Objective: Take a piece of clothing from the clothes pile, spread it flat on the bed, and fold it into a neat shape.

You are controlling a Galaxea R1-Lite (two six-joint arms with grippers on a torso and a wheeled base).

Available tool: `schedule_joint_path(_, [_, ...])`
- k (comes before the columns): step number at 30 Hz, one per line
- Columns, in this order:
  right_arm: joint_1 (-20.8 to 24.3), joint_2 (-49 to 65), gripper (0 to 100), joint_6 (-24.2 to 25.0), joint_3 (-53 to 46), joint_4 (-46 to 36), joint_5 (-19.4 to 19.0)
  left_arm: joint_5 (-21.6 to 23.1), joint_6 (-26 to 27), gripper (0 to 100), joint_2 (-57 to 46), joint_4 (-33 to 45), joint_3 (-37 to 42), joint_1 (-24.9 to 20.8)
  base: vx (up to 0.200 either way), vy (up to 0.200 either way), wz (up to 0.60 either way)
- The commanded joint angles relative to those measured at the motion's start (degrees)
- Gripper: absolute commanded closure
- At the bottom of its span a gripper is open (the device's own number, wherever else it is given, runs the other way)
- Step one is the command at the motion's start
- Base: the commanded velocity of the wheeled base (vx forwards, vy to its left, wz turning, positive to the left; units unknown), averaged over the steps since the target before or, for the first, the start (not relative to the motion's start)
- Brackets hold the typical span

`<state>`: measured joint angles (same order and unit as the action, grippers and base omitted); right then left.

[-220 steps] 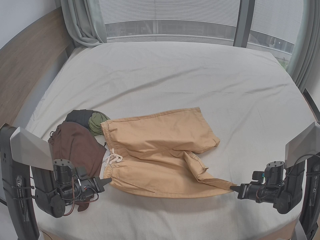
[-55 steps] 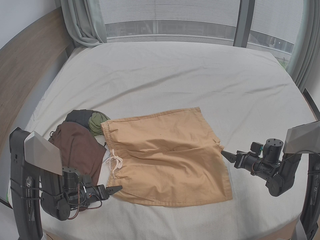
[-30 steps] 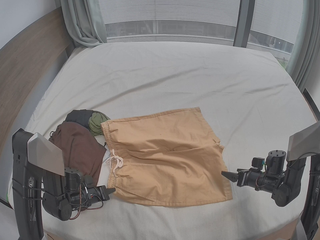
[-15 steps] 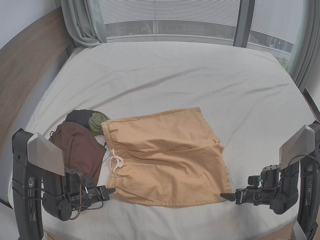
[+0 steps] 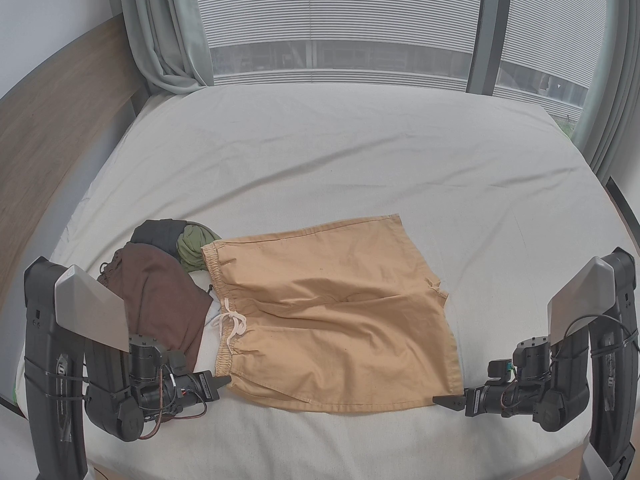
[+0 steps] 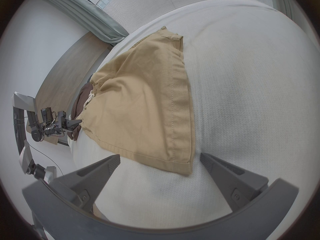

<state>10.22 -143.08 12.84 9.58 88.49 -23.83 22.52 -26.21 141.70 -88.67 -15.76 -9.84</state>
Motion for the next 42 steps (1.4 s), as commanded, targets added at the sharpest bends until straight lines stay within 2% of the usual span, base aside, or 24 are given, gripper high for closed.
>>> schedule_joint_path(1, [0.07, -0.62, 100, 0.26, 0.79, 0.01, 0.01, -0.02, -0.07, 100, -0.02, -0.01, 0.03, -0.09, 0.0, 0.0, 0.0])
schedule_joint_path(17, [-0.64, -1.59, 100, 0.17, 1.67, 0.01, -0.16, -0.02, -0.16, 100, -0.2, -0.01, 0.12, -0.09, 0.0, 0.0, 0.0])
schedule_joint_path(21, [-0.72, 2.28, 100, -0.27, -2.02, 0.01, -0.16, 1.21, -0.51, 100, -5.03, -0.01, 3.63, 0.26, 0.0, 0.0, 0.0])
schedule_joint_path(26, [-0.72, 5.88, 100, -0.44, -5.63, -0.07, -0.86, 5.35, -0.6, 100, -10.22, 0.08, 8.82, 0.35, 0.0, 0.0, 0.0])
schedule_joint_path(33, [-1.69, 5.88, 100, -3.43, -9.05, -0.07, -0.86, 5.35, 0.46, 100, -13.21, 0.17, 13.13, 1.22, 0.0, 0.0, 0.0])
schedule_joint_path(42, [-1.08, 5.8, 100, -3.7, -9.58, -0.25, -0.95, 5.52, 3.27, 100, -13.65, 0.7, 15.67, 1.22, 0.0, 0.0, 0.0])
